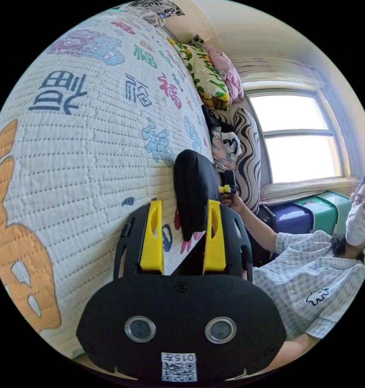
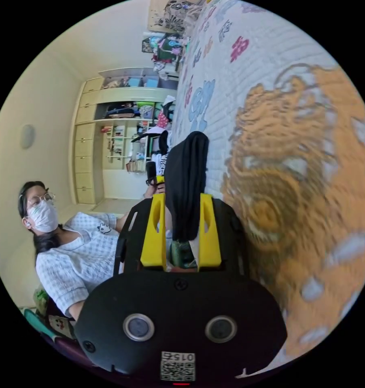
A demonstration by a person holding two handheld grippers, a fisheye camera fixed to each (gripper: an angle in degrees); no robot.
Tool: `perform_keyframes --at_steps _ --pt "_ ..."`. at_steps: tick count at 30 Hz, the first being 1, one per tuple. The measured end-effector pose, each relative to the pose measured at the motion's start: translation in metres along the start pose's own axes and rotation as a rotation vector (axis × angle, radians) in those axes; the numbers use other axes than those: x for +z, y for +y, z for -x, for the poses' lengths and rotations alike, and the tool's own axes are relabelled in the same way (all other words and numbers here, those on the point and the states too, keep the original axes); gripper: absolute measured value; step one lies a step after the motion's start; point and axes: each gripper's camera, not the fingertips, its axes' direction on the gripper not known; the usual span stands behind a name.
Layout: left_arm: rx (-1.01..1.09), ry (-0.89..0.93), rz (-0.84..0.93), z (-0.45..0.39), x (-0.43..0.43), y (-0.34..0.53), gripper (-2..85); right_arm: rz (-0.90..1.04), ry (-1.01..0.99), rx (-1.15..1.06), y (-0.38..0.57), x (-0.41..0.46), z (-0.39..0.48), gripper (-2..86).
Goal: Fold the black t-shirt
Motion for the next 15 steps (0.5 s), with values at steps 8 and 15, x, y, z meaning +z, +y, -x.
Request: perform_keyframes --at_steps 8,15 --pt "-0.010 0.098 0.001 -0.021 0.003 -0.001 11.4 0.134 -0.100 -0.020 -0.059 0.083 0.015 6.6" --pt "-0.013 0.315 0.016 -0.030 -0.012 0.007 5.6 0.079 0.025 0.003 -0.069 0.111 0.069 4.1"
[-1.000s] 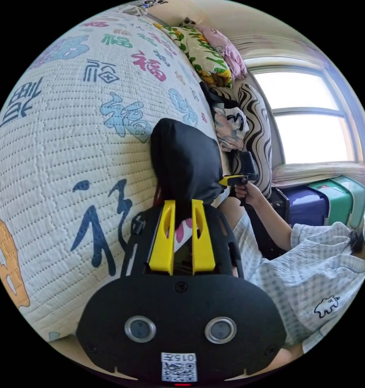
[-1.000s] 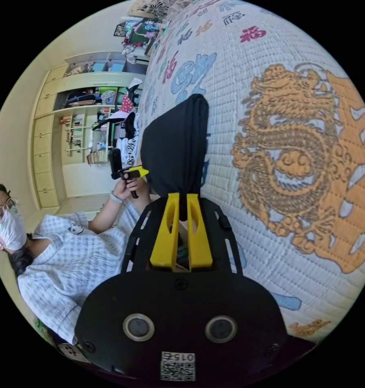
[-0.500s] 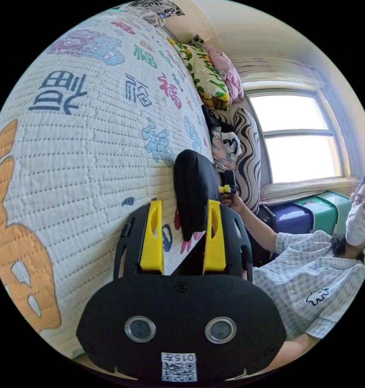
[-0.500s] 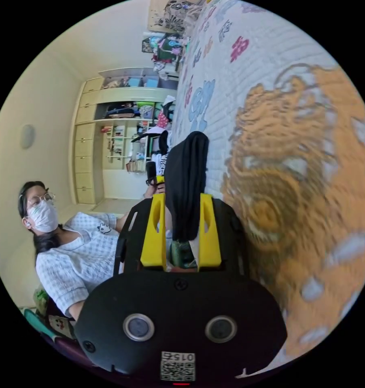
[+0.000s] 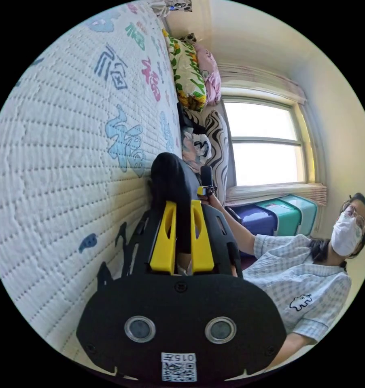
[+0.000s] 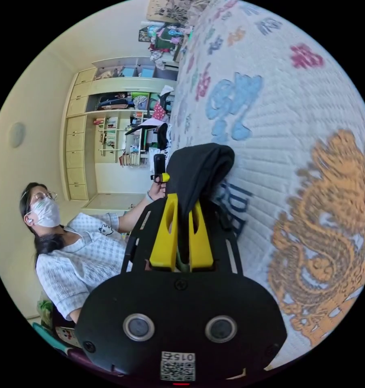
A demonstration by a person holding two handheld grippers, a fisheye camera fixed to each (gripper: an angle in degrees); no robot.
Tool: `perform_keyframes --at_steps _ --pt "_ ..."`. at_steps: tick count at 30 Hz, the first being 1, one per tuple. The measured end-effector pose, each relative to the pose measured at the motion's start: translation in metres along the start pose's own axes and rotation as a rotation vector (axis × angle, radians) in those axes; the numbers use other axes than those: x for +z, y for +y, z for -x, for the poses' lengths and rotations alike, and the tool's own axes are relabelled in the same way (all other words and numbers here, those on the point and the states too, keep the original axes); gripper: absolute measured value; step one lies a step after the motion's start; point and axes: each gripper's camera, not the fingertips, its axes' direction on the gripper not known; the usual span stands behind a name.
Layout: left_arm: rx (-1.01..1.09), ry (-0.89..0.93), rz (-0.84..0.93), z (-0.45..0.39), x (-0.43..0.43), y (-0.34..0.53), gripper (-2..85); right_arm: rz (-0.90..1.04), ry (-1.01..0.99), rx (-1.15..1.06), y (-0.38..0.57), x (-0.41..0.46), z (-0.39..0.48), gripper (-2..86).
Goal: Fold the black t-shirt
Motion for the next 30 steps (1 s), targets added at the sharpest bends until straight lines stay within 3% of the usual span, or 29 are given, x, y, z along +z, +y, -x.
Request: perform_keyframes --at_steps 6,11,16,20,24,30 --pt "0.169 -0.047 -0.084 -0.088 -0.142 0.014 5.3 0.023 -0.013 -0.196 -0.090 0.103 0.123 3.8" --pt "0.209 -0.392 -0.208 -0.186 -0.334 0.030 5.4 0.075 -0.139 -0.304 -0.210 0.250 0.221 3.8" --pt "0.074 -0.628 -0.346 -0.210 -0.449 0.044 5.4 0.103 -0.120 -0.288 -0.329 0.410 0.288 3.7" --pt "-0.072 -0.771 -0.390 -0.180 -0.483 0.064 5.6 0.110 0.002 -0.255 -0.374 0.485 0.303 3.9" --pt "-0.204 -0.894 -0.386 -0.143 -0.481 0.096 6.1 0.269 0.138 -0.134 -0.391 0.552 0.291 5.3" --pt "0.029 -0.885 -0.646 -0.185 -0.475 0.202 7.5 0.130 0.163 -0.219 -0.360 0.529 0.321 10.3"
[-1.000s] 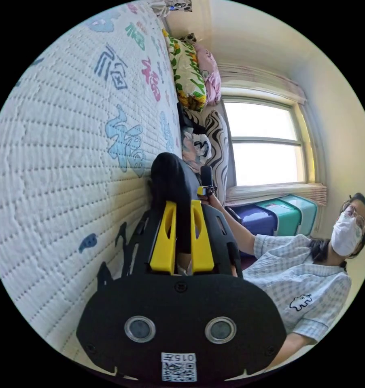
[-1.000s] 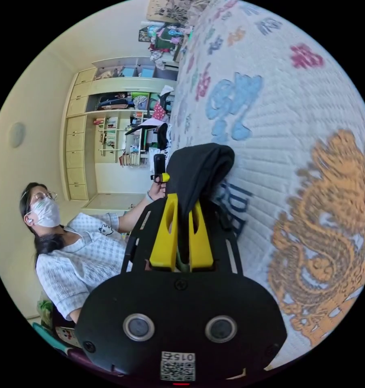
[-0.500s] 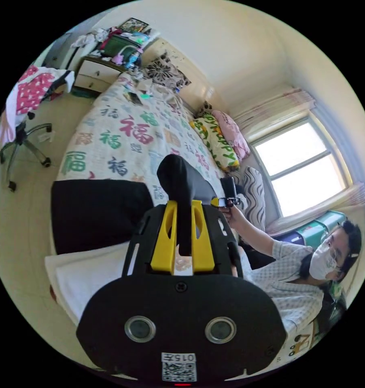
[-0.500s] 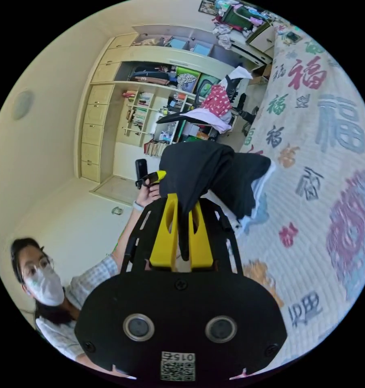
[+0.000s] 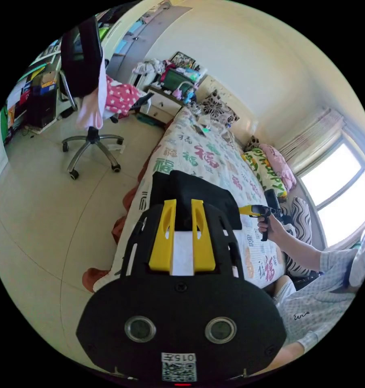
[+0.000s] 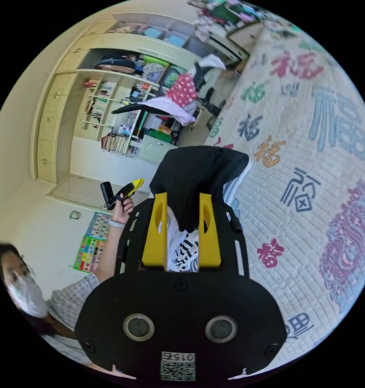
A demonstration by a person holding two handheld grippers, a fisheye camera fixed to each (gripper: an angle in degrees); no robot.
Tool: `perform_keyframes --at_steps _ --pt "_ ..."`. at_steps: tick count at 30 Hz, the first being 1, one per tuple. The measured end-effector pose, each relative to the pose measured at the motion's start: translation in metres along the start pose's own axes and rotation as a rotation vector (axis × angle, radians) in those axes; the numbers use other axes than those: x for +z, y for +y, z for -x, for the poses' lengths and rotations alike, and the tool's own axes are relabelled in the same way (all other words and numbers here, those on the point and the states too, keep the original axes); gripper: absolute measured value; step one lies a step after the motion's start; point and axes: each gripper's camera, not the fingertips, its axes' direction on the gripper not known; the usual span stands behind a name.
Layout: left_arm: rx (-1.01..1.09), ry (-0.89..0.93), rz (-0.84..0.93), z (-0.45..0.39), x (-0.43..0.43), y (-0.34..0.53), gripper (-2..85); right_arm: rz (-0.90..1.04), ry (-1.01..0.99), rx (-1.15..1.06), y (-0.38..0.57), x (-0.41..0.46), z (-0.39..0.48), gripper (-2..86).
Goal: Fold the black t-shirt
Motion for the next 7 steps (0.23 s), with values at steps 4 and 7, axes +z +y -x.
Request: perform_keyframes --at_steps 4,7 --pt "0.054 -0.059 -0.111 -0.039 -0.054 0.091 12.6 -0.069 0.114 -0.285 0.052 -0.010 0.083 10.8" --pt "0.033 -0.107 -0.173 -0.070 -0.065 0.168 13.3 0.158 0.134 -0.344 0.069 0.037 0.119 12.8"
